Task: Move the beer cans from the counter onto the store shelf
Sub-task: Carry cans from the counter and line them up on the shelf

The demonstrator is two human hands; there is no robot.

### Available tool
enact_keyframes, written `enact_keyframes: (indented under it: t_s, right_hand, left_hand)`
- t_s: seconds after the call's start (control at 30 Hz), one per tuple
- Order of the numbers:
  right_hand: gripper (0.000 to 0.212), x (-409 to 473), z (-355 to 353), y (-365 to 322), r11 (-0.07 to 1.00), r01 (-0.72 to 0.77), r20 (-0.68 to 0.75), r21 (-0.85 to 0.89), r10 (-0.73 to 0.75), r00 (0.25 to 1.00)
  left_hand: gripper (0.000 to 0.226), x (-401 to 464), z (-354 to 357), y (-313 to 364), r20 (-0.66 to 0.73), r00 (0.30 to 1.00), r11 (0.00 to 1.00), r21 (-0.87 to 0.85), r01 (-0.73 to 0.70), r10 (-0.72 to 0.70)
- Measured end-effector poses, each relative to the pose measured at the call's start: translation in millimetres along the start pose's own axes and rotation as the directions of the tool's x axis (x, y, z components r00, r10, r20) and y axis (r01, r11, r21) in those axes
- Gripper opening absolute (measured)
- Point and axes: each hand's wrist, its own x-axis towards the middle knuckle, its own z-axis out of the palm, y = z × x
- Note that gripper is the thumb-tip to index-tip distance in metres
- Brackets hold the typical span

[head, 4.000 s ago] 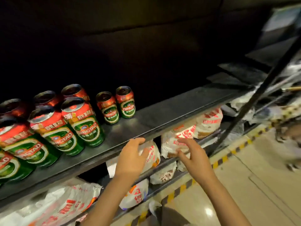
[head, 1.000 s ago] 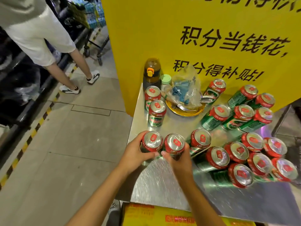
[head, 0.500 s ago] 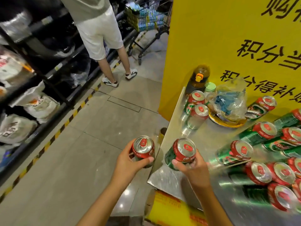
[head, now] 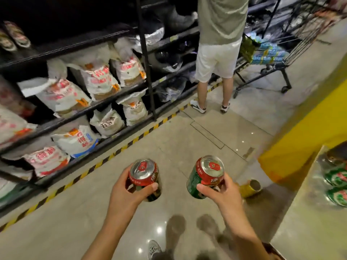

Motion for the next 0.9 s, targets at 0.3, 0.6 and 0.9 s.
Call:
enact_keyframes:
  t_s: [0.3,0.6,0.9]
  right_hand:
    - [0.086,40.9,159.0,-23.1,0.994,0.053,0.306,-0.100,-0.020,0.952]
    - [0.084,109.5,251.7,-46.5,0.984,0.102,0.504,-0.148,-0.014,0.864]
    - [0.086,237.5,332.2,-94.9,0.983,0.137,0.595,-0.122,-0.038,0.803]
  left_hand:
    - [0.061,12.9,-153.0,-14.0,-0.372,0.928,0.998,-0.059,0.012,-0.033]
    - [0.066,68.6,-202.6,-18.3,-0.528,0.846,0.992,-0.123,0.015,-0.078]
    - [0.067,202.2,-229.8,24.3,-0.584,0.811,0.993,-0.112,-0.046,-0.028]
